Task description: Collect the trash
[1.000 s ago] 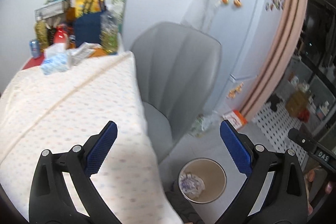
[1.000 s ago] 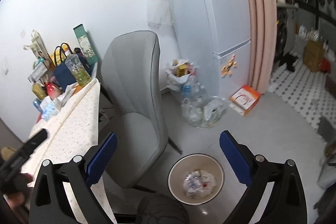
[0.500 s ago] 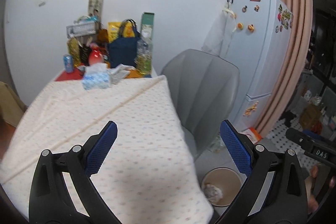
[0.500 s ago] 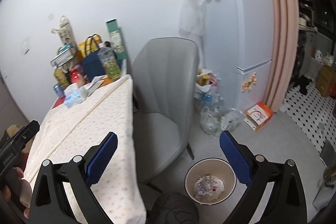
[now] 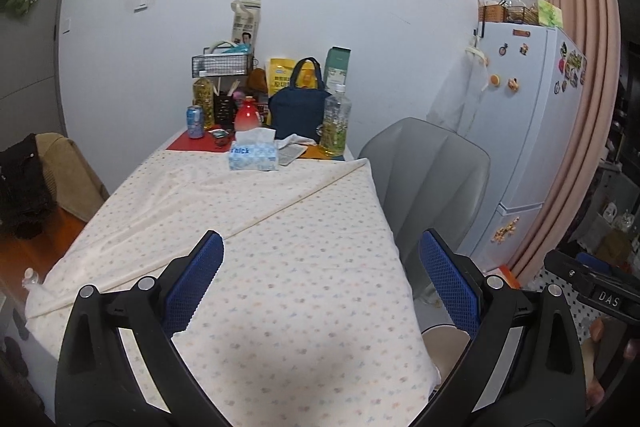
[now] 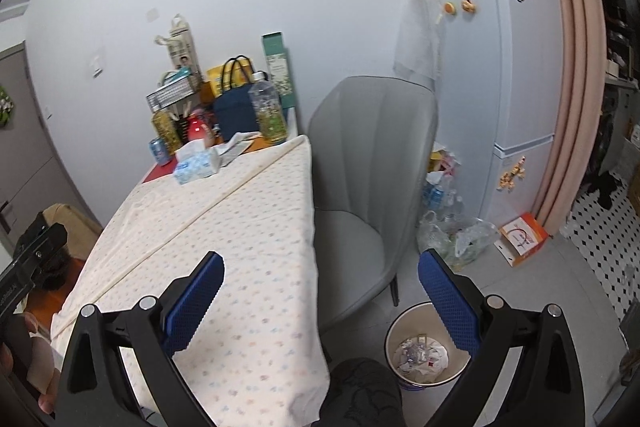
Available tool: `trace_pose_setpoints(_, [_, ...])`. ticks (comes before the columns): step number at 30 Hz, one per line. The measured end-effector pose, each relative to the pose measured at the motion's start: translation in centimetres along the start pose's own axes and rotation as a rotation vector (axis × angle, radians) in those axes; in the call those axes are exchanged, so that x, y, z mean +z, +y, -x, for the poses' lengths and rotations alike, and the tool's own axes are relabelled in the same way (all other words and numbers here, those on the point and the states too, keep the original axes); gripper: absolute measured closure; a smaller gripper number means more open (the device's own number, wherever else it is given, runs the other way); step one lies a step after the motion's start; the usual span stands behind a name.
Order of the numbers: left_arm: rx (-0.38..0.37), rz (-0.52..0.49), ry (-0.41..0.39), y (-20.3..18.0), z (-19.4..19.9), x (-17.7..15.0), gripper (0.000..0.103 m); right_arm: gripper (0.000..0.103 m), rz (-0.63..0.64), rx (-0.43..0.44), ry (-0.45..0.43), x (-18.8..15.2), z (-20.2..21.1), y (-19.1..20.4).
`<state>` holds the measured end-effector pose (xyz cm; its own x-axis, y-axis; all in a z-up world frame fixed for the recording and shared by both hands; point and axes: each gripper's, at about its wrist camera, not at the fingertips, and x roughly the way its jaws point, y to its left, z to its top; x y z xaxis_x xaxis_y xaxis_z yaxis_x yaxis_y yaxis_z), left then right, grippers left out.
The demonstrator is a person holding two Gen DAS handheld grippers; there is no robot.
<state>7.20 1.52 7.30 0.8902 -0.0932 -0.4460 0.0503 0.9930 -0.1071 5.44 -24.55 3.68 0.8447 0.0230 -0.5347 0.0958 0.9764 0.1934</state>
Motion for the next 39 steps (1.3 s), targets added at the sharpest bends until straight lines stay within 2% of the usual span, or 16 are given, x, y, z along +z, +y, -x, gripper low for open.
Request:
trace_pose_setpoints(5, [0.027, -0.012, -0.002, 0.6, 2.1, -1.2, 0.006, 0.008, 0.013, 0.036, 0.001, -1.2, 1.3, 1.0])
trace_pose_setpoints(18, [0.044, 0.012, -0.013, 2.4, 5.7, -4.5, 0.006, 0.008, 0.085, 0.043, -0.029, -3.8, 4.8, 2.7])
trace_pose_setpoints(30, [0.074, 0.014, -0.045, 3.3, 7.2, -4.6, 0.006, 0.008, 0.114, 0.059, -0.032, -4.5, 5.3, 4.4])
trace_pose_setpoints(39, [0.065, 0.007, -0.043, 3.2, 7.2, -4.9, 0.006, 0.008, 0.103, 0.053, -0.032, -4.6, 5.1, 4.3])
